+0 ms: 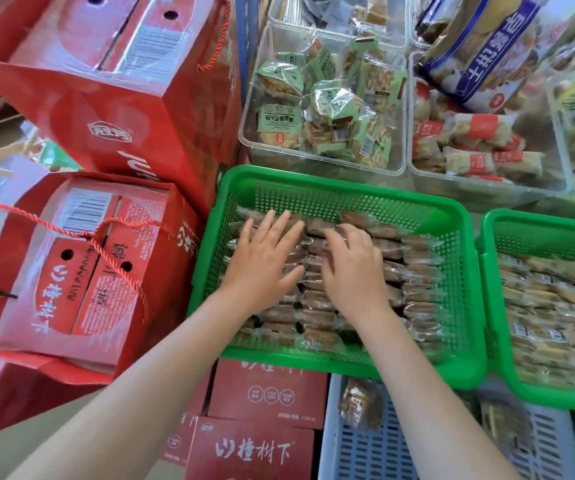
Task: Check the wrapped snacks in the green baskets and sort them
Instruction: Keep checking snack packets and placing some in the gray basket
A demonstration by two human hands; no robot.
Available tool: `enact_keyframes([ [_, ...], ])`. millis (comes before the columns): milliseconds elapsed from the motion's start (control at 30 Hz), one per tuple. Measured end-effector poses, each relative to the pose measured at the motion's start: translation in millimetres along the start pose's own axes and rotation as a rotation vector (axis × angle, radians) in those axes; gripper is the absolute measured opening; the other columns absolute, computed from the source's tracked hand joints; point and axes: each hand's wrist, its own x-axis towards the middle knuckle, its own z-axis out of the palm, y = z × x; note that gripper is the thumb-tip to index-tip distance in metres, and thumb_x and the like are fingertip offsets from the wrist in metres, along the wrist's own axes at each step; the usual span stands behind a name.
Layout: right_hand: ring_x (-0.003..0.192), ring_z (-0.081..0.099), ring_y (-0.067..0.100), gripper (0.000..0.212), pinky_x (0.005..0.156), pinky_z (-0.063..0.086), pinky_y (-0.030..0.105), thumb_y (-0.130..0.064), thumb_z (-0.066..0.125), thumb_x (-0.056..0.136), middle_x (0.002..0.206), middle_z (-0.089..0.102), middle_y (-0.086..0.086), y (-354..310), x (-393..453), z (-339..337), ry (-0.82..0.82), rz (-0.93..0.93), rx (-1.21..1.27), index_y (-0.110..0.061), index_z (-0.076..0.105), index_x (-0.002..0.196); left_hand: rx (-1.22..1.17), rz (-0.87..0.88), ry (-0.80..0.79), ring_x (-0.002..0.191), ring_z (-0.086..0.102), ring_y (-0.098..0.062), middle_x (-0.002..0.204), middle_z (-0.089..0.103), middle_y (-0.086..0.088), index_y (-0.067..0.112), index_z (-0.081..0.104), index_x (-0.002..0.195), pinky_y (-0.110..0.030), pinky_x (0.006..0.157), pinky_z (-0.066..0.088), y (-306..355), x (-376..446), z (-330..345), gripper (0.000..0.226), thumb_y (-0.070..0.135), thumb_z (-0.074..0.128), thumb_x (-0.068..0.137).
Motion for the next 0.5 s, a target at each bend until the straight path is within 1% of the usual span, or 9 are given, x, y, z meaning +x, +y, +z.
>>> enact_keyframes([
  [33,0.126,0.049,0.028,0.037,0.105,0.044,0.049,-0.016,0.059,0.095,0.132,0.057,0.011,-4.6,-14.1,-1.6,0.010,0.024,0.108,-0.010,0.060,0.131,-0.058,0.002,0.011,0.156,-0.008,-0.021,0.170,-0.002,0.000,0.026,0.009,0.162,-0.044,0.126,-0.007,-0.1,-17.0,0.6,0.069,0.055,0.033,0.104],
  [67,0.119,0.054,0.023,0.031,0.102,0.047,0.044,-0.015,0.058,0.096,0.124,0.061,0.007,-10.4,-28.3,-4.0,-0.033,0.052,0.213,-0.010,0.063,0.126,-0.127,0.000,0.031,0.157,-0.001,-0.022,0.170,0.006,-0.002,0.024,0.021,0.160,-0.044,0.127,-0.003,-0.3,-35.9,3.0,0.063,0.050,0.036,0.105],
  [133,0.104,0.060,0.017,0.022,0.092,0.051,0.035,-0.018,0.057,0.098,0.110,0.067,0.001,-25.0,-53.9,-9.1,-0.225,0.109,0.341,-0.012,0.070,0.115,-0.203,-0.004,0.141,0.150,0.028,-0.030,0.159,0.037,-0.011,0.017,0.052,0.144,-0.051,0.124,0.021,-1.9,-72.9,11.2,0.052,0.043,0.042,0.101],
  [167,0.099,0.063,0.018,0.020,0.088,0.052,0.035,-0.019,0.057,0.098,0.106,0.069,0.002,-31.8,-63.9,-8.9,-0.315,0.130,0.355,-0.012,0.072,0.110,-0.206,-0.008,0.190,0.141,0.041,-0.033,0.149,0.050,-0.014,0.013,0.062,0.133,-0.055,0.117,0.033,-3.2,-89.7,17.6,0.049,0.042,0.043,0.098],
  [200,0.098,0.064,0.020,0.019,0.085,0.052,0.035,-0.020,0.057,0.098,0.104,0.070,0.003,-37.3,-71.4,-6.6,-0.376,0.151,0.340,-0.012,0.072,0.107,-0.203,-0.014,0.217,0.135,0.048,-0.034,0.141,0.057,-0.014,0.011,0.067,0.125,-0.054,0.112,0.040,-5.2,-105.1,25.6,0.048,0.042,0.044,0.096],
  [267,0.098,0.065,0.023,0.018,0.082,0.051,0.031,-0.022,0.060,0.098,0.107,0.067,0.006,-46.2,-79.7,0.3,-0.427,0.197,0.275,-0.010,0.071,0.105,-0.168,-0.025,0.177,0.130,0.053,-0.031,0.135,0.063,-0.011,0.011,0.069,0.123,-0.049,0.112,0.035,-5.8,-133.7,38.8,0.049,0.043,0.043,0.097],
  [367,0.091,0.063,0.025,0.014,0.072,0.045,0.030,-0.023,0.062,0.098,0.105,0.062,0.008,-56.9,-78.8,7.9,-0.435,0.233,0.119,-0.011,0.062,0.091,-0.073,0.000,0.128,0.132,0.054,-0.027,0.138,0.062,-0.008,0.012,0.063,0.134,-0.047,0.116,0.027,-6.9,-159.1,52.2,0.055,0.047,0.040,0.099],
  [433,0.082,0.057,0.025,0.014,0.067,0.041,0.030,-0.013,0.058,0.098,0.103,0.061,0.011,-63.4,-75.2,12.2,-0.444,0.243,0.023,-0.011,0.055,0.085,-0.045,0.005,0.107,0.135,0.052,-0.027,0.141,0.060,-0.006,0.015,0.059,0.140,-0.048,0.118,0.024,-9.2,-162.0,56.6,0.057,0.050,0.039,0.099],
  [500,0.077,0.052,0.024,0.012,0.065,0.040,0.030,-0.004,0.055,0.096,0.103,0.060,0.012,-65.7,-71.4,16.0,-0.450,0.274,0.015,-0.009,0.056,0.085,-0.074,-0.020,0.090,0.133,0.052,-0.026,0.139,0.061,-0.003,0.018,0.060,0.138,-0.047,0.118,0.021,-8.3,-158.8,56.0,0.057,0.052,0.037,0.099],
])
